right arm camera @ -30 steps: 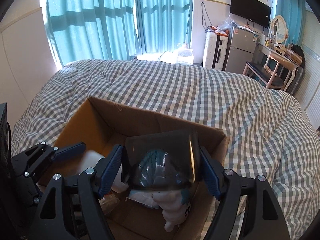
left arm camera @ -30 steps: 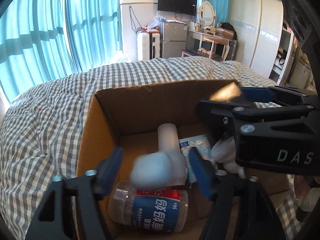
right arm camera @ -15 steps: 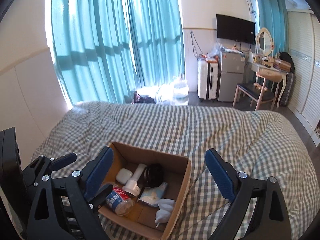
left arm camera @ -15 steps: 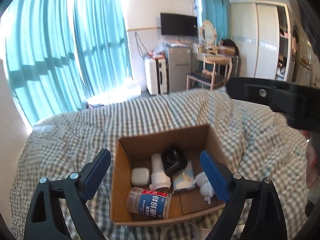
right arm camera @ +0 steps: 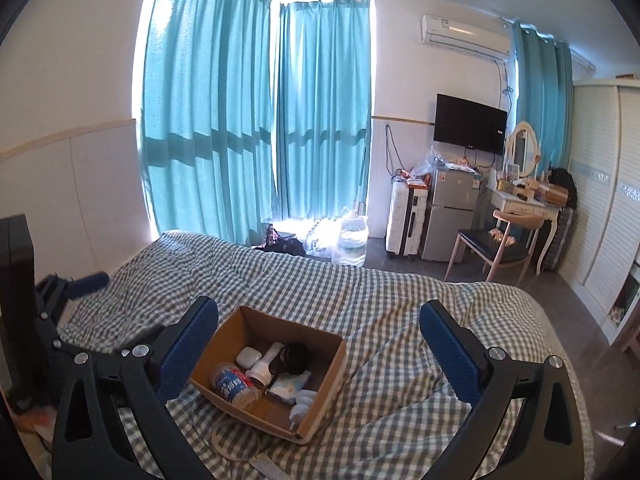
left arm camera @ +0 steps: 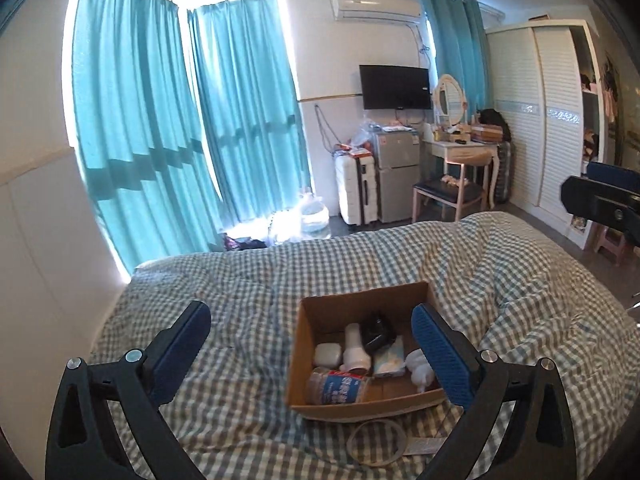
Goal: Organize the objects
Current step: 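Lift both open tools out of the box and back toward the remaining items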
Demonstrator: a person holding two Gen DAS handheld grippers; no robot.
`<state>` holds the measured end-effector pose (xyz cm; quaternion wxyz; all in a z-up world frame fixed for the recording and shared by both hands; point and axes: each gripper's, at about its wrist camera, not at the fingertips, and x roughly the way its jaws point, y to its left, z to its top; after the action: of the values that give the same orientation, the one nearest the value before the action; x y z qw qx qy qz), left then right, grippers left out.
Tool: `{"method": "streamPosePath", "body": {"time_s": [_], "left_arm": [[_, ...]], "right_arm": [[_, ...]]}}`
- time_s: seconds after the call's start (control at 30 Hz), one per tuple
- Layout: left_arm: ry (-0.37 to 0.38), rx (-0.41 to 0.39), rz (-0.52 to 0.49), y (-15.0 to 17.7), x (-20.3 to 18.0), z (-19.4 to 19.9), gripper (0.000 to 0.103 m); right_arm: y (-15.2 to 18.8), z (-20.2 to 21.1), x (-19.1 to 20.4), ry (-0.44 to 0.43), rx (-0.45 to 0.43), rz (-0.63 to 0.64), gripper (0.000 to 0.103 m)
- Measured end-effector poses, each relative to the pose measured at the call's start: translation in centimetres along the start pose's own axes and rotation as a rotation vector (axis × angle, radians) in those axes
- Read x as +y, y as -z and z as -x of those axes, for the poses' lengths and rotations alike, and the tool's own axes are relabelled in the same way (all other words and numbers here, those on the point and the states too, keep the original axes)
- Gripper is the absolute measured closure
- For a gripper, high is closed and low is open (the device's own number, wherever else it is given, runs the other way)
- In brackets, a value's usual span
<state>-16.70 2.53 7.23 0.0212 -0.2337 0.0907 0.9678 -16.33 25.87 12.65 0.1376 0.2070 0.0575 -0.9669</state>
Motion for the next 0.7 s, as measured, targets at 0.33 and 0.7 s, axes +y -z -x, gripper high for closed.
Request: {"method": "streamPosePath", "body": {"time_s": [0.33,0.7], "left_arm": [[-0.071,0.11,0.018,6.2,0.7,-0.5,0.0],[-0.04,0.344,0.052,14.7,-0.6,-6.8,0.0]], "right_arm": [[7.4,-1.3,1.8,-0.08,0.105,0.042,0.002],[18.2,-9.7,4.7,-0.15,0.36,0.138,0.002]]}}
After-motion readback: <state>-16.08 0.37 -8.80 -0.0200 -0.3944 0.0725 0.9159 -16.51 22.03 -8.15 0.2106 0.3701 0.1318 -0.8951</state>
